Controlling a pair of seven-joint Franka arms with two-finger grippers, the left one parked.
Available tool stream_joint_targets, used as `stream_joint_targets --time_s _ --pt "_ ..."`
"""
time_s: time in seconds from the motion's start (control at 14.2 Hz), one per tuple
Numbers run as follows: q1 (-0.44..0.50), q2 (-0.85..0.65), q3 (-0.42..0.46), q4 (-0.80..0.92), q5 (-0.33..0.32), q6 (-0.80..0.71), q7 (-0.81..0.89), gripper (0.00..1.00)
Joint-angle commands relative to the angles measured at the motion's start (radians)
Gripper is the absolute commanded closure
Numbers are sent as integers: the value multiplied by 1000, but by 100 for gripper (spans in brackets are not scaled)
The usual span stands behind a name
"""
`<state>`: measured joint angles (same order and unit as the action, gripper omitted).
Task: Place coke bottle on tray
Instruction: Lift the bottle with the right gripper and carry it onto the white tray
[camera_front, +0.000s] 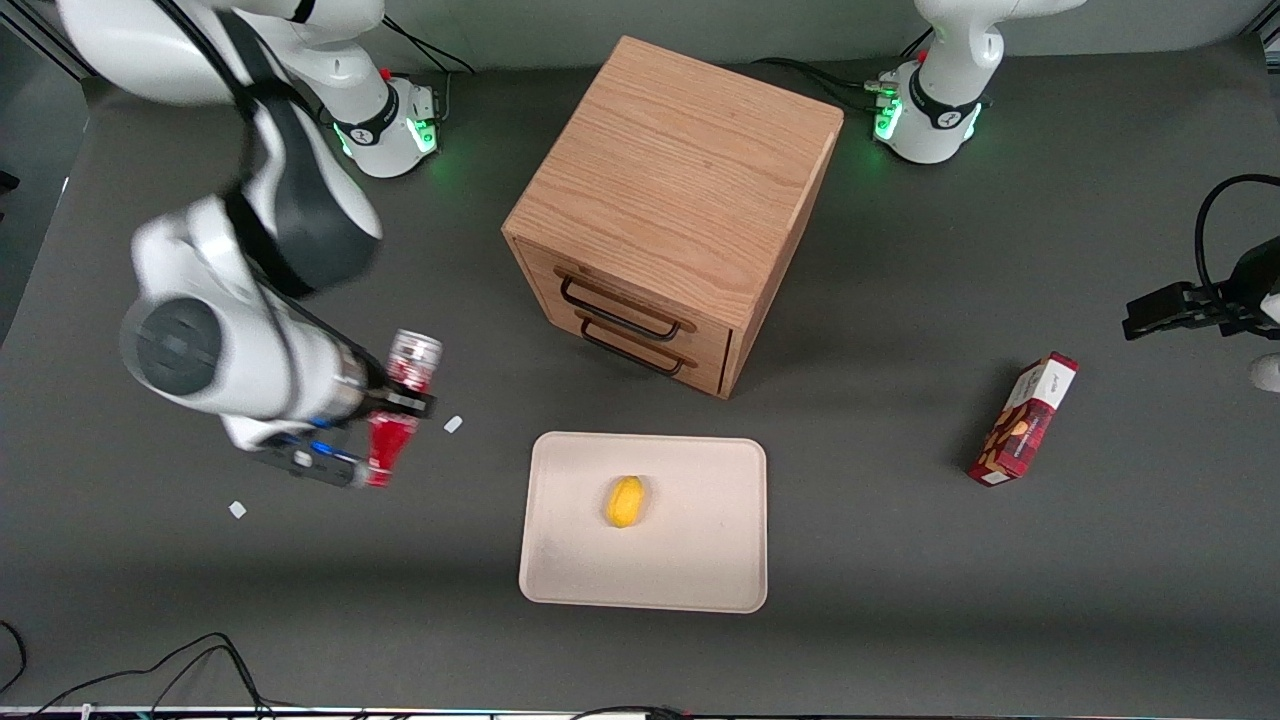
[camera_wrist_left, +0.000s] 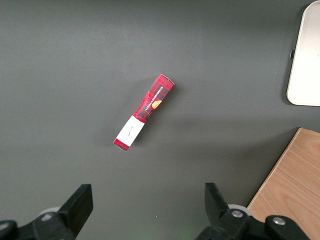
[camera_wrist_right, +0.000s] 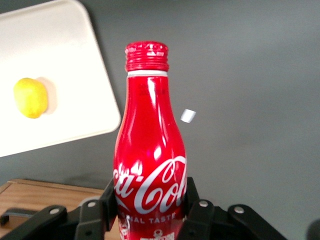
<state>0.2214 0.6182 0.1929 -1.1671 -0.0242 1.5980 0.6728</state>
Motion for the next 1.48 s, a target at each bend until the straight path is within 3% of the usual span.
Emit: stream_joint_targets --time_s 0.0,0.28,0.56,1.41 --pt "117 184 -87 221 0 21 11 100" --pt "206 302 -177 222 0 291 11 100" --pt "220 406 -181 224 -2 459 -21 100" --pt "242 477 -205 222 3 550 -153 100"
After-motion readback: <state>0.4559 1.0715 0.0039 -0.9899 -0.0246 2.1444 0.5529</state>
